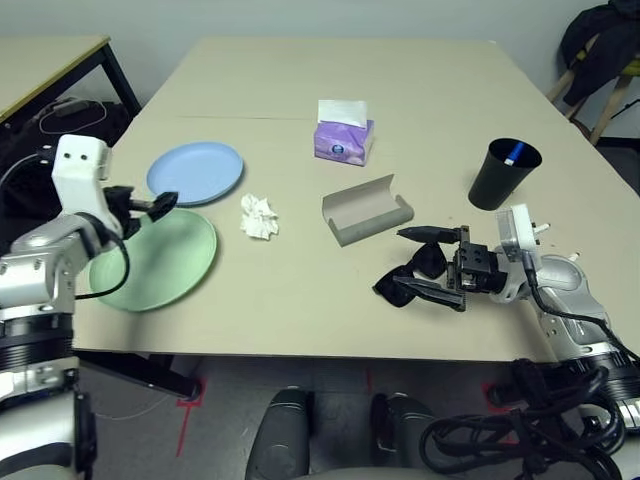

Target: Organize and tidy the items on the table.

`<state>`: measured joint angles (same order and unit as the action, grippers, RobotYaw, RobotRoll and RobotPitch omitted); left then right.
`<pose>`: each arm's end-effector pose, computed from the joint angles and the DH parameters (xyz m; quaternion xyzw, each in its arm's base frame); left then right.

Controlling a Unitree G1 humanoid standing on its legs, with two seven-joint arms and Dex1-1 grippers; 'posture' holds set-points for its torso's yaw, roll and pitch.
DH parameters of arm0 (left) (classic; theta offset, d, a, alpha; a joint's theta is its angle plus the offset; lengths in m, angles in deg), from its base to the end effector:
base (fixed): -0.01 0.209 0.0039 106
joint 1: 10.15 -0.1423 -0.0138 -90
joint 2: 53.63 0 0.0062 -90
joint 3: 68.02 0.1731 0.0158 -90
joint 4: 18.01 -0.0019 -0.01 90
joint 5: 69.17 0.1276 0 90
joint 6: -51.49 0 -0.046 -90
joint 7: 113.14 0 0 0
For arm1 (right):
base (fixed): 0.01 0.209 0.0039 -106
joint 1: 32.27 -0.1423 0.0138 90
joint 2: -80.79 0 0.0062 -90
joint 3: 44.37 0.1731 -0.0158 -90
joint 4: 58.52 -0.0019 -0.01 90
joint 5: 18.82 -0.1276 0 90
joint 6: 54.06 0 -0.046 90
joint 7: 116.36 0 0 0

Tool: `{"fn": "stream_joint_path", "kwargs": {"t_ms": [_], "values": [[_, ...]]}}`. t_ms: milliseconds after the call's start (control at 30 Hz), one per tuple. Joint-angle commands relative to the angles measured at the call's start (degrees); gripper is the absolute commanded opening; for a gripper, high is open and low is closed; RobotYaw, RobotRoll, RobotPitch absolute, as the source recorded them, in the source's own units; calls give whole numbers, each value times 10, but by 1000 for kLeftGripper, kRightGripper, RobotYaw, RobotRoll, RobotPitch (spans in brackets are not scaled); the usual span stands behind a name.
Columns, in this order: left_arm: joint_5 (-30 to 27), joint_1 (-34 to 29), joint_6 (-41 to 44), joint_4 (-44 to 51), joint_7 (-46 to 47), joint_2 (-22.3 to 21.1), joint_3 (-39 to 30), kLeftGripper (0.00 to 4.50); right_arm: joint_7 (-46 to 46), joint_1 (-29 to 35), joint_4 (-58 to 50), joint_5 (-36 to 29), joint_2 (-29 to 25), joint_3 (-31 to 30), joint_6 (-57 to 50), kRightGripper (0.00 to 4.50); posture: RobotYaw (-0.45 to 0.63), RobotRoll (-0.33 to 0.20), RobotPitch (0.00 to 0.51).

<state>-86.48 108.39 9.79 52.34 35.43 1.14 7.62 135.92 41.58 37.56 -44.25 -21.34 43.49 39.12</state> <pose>0.2346 0.3441 0.1882 0.0521 0.2515 -0.0008 0.9664 0.2419 -0.2197 0.1184 -0.0837 -0.0728 0.6092 0.7852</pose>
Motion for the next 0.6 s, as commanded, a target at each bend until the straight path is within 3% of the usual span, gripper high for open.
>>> {"fn": "stream_joint_path", "kwargs": {"t_ms": [33,400,600], "values": [[12,13,18,-43,-30,-25,19,4500,-2,8,-5,4,1,-3,4,4473,139,0,90],[50,42,-8,-175,-77,-72,41,4500,-14,15,-18,5,4,-6,-7,4473,140,0,97],[50,29,1,-188,-78,-74,31,4500,-22,17,-32,4,7,-8,-17,4473,141,0,96]]}}
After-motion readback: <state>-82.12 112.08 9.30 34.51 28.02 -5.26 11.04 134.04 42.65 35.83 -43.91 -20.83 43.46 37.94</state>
